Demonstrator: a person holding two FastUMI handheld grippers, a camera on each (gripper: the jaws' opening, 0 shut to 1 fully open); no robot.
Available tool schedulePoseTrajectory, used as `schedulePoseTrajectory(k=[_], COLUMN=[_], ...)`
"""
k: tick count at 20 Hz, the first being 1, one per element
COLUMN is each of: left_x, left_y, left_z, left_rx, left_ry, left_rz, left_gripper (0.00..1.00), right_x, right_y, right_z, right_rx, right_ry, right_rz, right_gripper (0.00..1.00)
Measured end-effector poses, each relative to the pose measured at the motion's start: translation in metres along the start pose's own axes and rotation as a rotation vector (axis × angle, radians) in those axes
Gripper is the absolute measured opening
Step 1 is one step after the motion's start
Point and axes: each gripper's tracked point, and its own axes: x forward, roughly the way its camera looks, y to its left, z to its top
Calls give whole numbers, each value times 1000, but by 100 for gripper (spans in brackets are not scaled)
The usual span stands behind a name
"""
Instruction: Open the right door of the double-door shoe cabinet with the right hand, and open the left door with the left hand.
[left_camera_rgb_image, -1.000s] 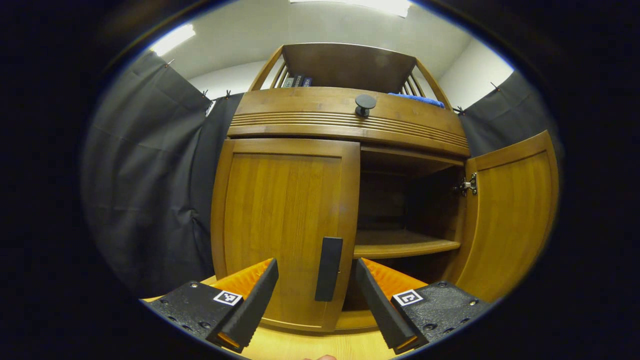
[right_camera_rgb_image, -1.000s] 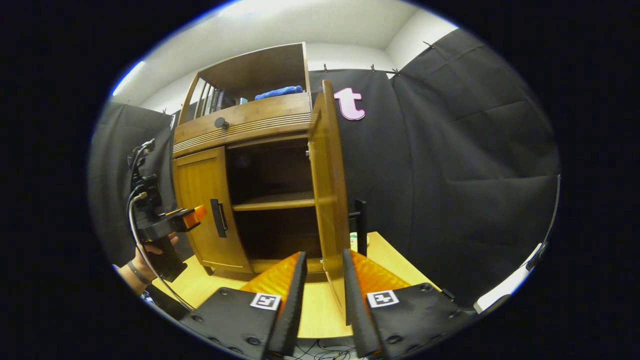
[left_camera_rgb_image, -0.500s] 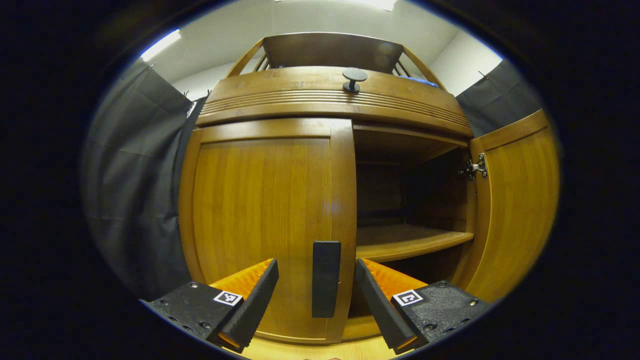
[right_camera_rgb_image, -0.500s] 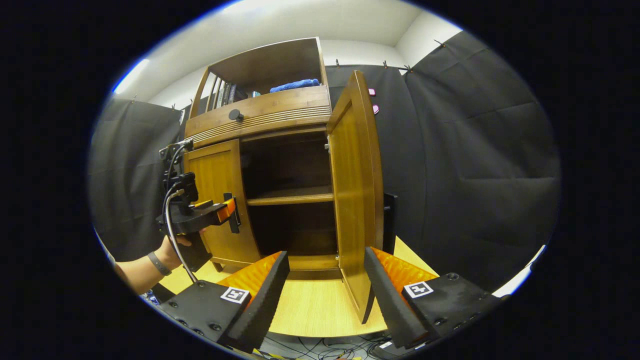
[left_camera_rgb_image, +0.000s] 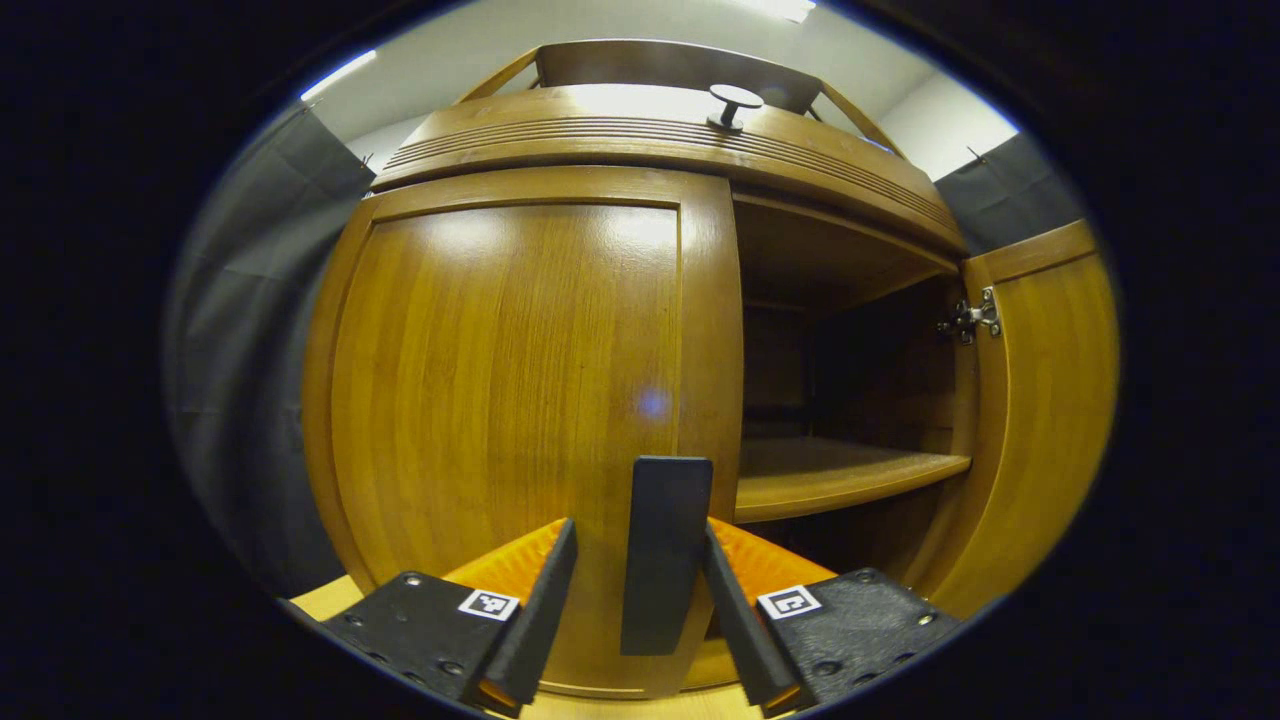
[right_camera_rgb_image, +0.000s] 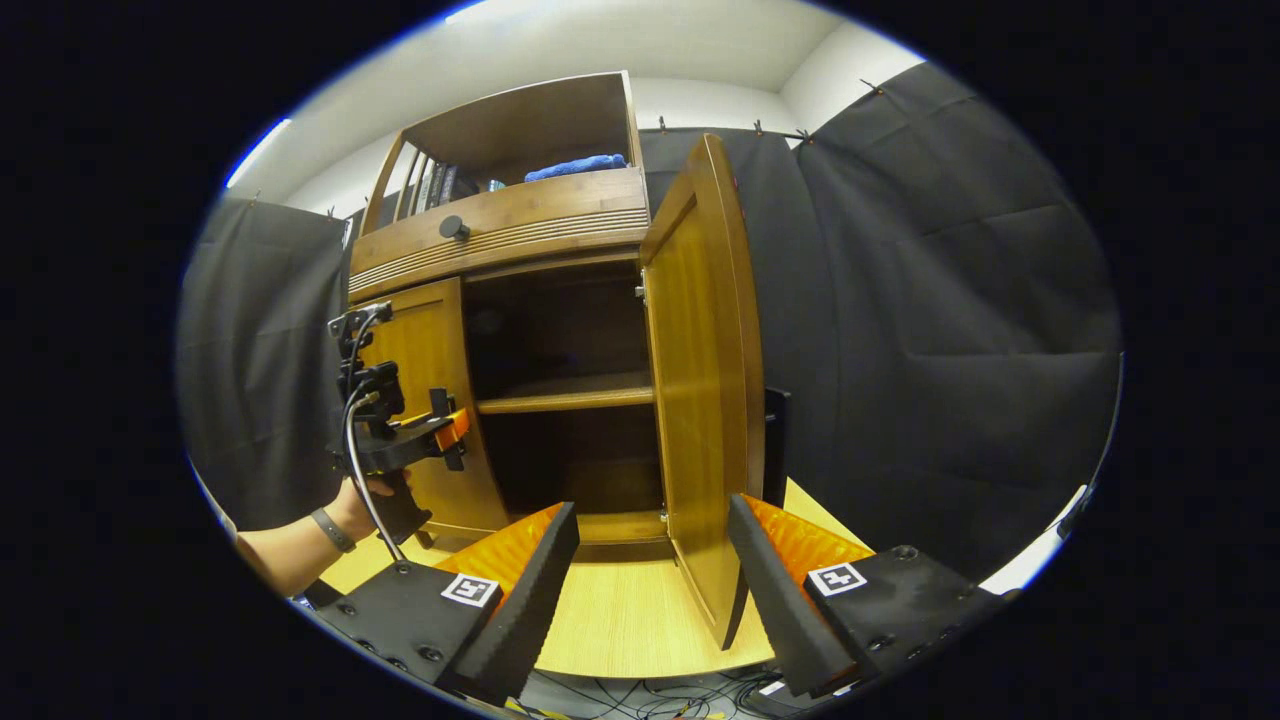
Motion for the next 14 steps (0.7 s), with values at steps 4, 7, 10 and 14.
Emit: schedulePoseTrajectory(k=[4,7,10,14], left_x=[-2,-7,-23,-55], left_y=[-6,-4,-3,4], left_z=[-4,-4,-3,1], left_rx=[-13,-3,22,22], left_ry=[27,51,82,94], left_rz=[-22,-6,-10,12], left_gripper=[33,29,29,29], right_x=[1,4,4,7], right_y=[6,12,15,17], right_z=[0,1,4,8], right_rx=[-7,-18,-21,-38], right_ry=[3,-4,-15,-21], right_rz=[6,16,28,49], right_gripper=[97,97,97,97])
